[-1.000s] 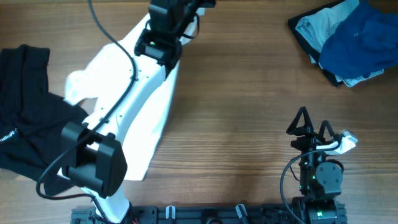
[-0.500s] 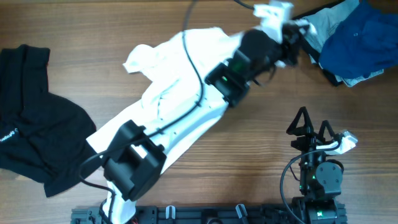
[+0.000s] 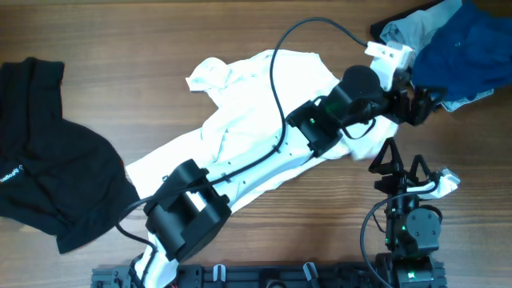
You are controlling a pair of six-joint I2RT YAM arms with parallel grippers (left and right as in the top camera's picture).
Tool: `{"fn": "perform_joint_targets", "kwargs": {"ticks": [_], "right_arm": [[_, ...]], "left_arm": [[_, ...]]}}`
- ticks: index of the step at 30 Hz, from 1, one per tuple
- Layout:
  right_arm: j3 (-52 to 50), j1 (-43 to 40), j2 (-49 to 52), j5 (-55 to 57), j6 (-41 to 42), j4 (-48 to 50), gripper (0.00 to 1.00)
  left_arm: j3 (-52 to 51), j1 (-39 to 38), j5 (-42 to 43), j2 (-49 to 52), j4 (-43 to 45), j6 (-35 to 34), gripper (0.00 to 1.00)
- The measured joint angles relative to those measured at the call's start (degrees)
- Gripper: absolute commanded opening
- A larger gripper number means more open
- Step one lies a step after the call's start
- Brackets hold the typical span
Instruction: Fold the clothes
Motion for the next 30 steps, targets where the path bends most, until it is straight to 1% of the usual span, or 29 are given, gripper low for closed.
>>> {"fn": "perform_joint_targets", "kwargs": {"ticks": [1, 2, 3, 4, 5, 8, 9, 12, 13, 14, 15, 18, 24, 27, 30], "right_arm": [[0.0, 0.0, 0.0, 0.0, -0.02, 0.0, 1.0], [0.0, 0.0, 0.0, 0.0, -0.02, 0.0, 1.0], [0.0, 0.0, 0.02, 0.0, 0.0, 0.0, 1.0], [0.0, 0.0, 0.0, 0.0, 0.0, 0.0, 1.0], [0.0, 0.0, 0.0, 0.0, -0.02, -0.04, 1.0], [0.0, 0.0, 0.0, 0.0, 0.0, -0.04, 1.0], [0.0, 0.0, 0.0, 0.0, 0.0, -0.02, 1.0], [0.0, 0.0, 0.02, 0.0, 0.0, 0.02, 1.0], [0.0, 0.0, -0.02, 0.0, 0.0, -0.07, 1.0], [0.0, 0.0, 0.0, 0.0, 0.0, 0.0, 1.0], [0.0, 0.0, 0.0, 0.0, 0.0, -0.02, 1.0], [0.0, 0.0, 0.02, 0.0, 0.0, 0.0, 1.0], [0.0, 0.0, 0.02, 0.0, 0.0, 0.02, 1.0], [0.0, 0.0, 0.02, 0.0, 0.0, 0.0, 1.0], [0.0, 0.0, 0.02, 0.0, 0.0, 0.0, 1.0]], "left_arm": [[0.07, 0.59, 0.09, 0.0, -0.79, -0.09, 0.67], [0.15, 1.44, 0.22, 0.0, -1.75, -0.22, 0.69], [0.48, 2.56, 0.26, 0.0, -4.79, -0.24, 0.69], [0.68, 4.81, 0.42, -0.02, -8.7, -0.68, 0.61], [0.96, 6.36, 0.46, 0.0, -12.07, -1.2, 0.56], [1.4, 14.49, 1.53, 0.0, -29.79, -3.02, 0.5], [1.16, 16.87, 1.46, 0.02, -33.16, -3.34, 0.49], [1.49, 26.53, 1.49, 0.04, -50.03, -3.8, 0.36], [1.33, 29.7, 1.44, 0.04, -55.87, -3.87, 0.37], [1.31, 31.87, 1.51, 0.04, -59.98, -4.0, 0.41], [1.33, 33.88, 1.46, 0.02, -65.9, -3.65, 0.45], [1.25, 36.54, 1.2, 0.02, -75.91, -2.47, 0.47], [1.22, 36.35, -0.81, 0.0, -86.05, -1.18, 0.46], [1.07, 36.52, -3.34, -0.83, -88.59, -1.03, 0.48], [0.94, 37.48, -5.11, -3.82, -91.1, -1.01, 0.49]]}}
